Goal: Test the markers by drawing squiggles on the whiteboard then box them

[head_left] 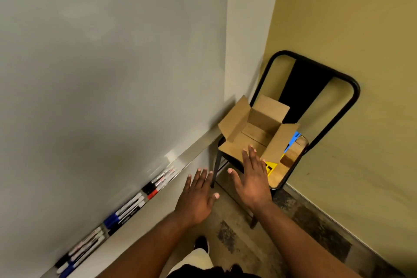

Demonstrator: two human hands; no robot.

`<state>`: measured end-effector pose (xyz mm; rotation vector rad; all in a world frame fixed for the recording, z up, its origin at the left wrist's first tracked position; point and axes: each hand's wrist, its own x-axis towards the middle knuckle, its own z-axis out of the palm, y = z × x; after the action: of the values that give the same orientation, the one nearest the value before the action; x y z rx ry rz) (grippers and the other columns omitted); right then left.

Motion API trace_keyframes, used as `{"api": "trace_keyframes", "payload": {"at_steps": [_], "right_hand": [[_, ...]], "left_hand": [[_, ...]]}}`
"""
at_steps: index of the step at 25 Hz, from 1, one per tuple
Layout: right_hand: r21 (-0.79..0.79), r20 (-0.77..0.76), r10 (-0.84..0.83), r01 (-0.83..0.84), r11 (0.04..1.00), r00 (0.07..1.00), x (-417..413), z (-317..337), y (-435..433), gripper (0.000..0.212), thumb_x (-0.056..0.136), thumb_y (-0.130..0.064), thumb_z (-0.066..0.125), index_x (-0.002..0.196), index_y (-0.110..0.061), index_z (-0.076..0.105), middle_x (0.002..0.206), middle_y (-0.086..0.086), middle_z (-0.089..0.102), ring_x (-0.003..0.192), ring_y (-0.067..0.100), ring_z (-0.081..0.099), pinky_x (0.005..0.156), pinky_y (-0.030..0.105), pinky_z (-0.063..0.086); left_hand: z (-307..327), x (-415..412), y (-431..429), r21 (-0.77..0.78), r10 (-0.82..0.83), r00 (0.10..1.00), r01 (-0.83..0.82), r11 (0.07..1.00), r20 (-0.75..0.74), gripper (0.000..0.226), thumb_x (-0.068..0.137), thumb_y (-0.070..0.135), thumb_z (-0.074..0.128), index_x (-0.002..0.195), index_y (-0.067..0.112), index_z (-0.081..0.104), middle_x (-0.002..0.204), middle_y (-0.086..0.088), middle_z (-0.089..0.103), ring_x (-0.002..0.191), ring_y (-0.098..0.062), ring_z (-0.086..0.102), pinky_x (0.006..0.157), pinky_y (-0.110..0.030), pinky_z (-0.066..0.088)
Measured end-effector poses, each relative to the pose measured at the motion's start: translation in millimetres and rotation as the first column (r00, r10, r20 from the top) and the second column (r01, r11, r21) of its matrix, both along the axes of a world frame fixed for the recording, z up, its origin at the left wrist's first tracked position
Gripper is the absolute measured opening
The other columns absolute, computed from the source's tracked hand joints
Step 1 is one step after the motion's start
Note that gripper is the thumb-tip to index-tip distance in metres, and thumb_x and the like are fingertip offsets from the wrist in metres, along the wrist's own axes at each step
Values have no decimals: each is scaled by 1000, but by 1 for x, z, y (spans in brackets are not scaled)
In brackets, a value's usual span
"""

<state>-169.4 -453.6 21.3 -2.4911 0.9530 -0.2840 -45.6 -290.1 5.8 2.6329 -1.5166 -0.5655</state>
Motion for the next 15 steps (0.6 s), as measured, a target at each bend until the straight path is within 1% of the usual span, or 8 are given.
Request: {"api": "trace_keyframes", "payload": {"at_steps": [3,6,8,10,12,15], "right_hand": [[-24,6,-85,85,996,996,0,-2,-31,75,100,-64,32,159,-23,12,167,-6,-9,153,12,-6,125,44,5],[-37,-32,-165,164,986,986,2,-4,-59,74,99,-63,32,159,-22,14,168,-4,-5,154,13,-4,125,46,6],[-41,-54,-251,249,968,966,5,-4,-77,74,99,-64,30,159,-24,12,167,-5,-5,153,12,-7,125,47,7],[-30,-76,-331,330,943,940,10,-2,-91,75,99,-65,29,159,-26,10,167,-6,-6,153,12,-8,125,48,7],[-28,-96,-395,394,919,914,16,-2,-101,75,99,-66,29,159,-26,9,167,-6,-7,153,13,-8,125,47,5],[-5,-96,-455,457,890,885,21,-1,-109,75,99,-66,30,159,-27,9,167,-5,-8,154,15,-7,125,47,4]], "left_hand": [[-9,17,-43,-3,-159,987,159,987,32,72,100,60,17,156,23,-8,163,0,-13,147,-16,-23,122,-42,-8],[-13,42,-81,-9,-302,950,304,953,84,73,100,59,18,157,20,-4,165,-2,-6,148,-16,-18,121,-42,-10],[-14,58,-104,-21,-349,930,353,935,113,72,100,60,17,156,21,-3,165,0,-6,148,-16,-19,121,-42,-10],[-13,70,-122,-43,-372,923,377,925,95,72,99,62,15,156,23,-5,164,3,-11,148,-14,-23,122,-43,-7],[-15,77,-135,-76,-405,909,412,908,92,71,100,62,15,156,24,-6,163,5,-15,147,-12,-25,122,-43,-7],[-18,82,-148,-55,-461,885,464,884,64,73,99,62,16,157,21,-3,164,3,-12,148,-14,-23,121,-42,-10]]}}
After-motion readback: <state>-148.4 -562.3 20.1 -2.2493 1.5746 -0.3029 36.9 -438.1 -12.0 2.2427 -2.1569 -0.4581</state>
